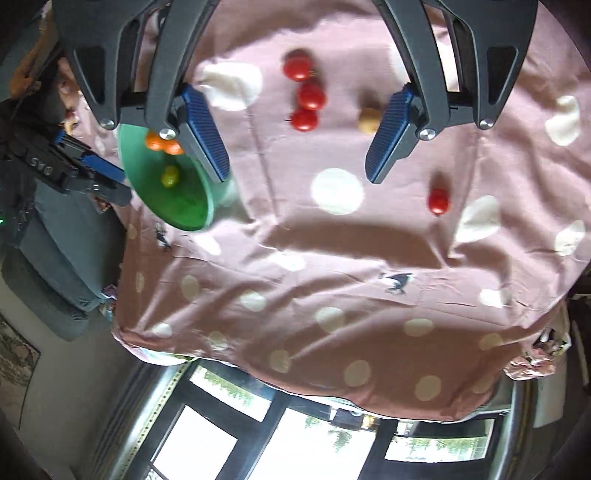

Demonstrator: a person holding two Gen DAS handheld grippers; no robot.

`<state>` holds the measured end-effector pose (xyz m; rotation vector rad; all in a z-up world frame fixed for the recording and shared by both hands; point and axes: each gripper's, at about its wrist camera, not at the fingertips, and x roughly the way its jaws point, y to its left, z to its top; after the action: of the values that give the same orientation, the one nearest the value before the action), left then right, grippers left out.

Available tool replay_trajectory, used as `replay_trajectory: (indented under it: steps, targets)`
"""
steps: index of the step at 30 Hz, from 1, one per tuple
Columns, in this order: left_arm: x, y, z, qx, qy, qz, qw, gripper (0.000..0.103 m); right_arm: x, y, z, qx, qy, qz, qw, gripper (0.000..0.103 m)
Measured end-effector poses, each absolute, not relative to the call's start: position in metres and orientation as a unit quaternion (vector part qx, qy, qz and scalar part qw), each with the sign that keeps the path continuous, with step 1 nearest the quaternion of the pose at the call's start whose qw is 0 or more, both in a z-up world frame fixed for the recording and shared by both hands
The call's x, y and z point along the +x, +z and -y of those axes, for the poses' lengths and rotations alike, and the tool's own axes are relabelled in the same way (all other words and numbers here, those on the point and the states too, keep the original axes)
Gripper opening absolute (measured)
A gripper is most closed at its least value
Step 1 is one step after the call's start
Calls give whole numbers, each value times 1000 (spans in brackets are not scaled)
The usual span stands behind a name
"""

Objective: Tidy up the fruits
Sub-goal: 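Withdraw the open right tool toward the tan fruits and tomatoes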

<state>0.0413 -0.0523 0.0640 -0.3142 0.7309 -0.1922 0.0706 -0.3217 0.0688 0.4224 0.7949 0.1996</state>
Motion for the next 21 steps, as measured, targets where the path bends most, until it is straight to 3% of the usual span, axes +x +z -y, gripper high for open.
replay_trajectory:
  steps: [10,13,18,21]
  targets:
    - [50,9,1,-155,-15,-414,897,75,87,47,240,164,178,-426,872,72]
    - [52,-1,0,-141,-19,-432,890,69,91,34,218,164,215,-441,856,72]
    - [54,-9,4,-112,-14,-453,885,41,102,13,187,184,263,-474,820,49]
    - [53,-10,-2,-111,-3,-454,884,33,108,-3,168,187,278,-502,797,38]
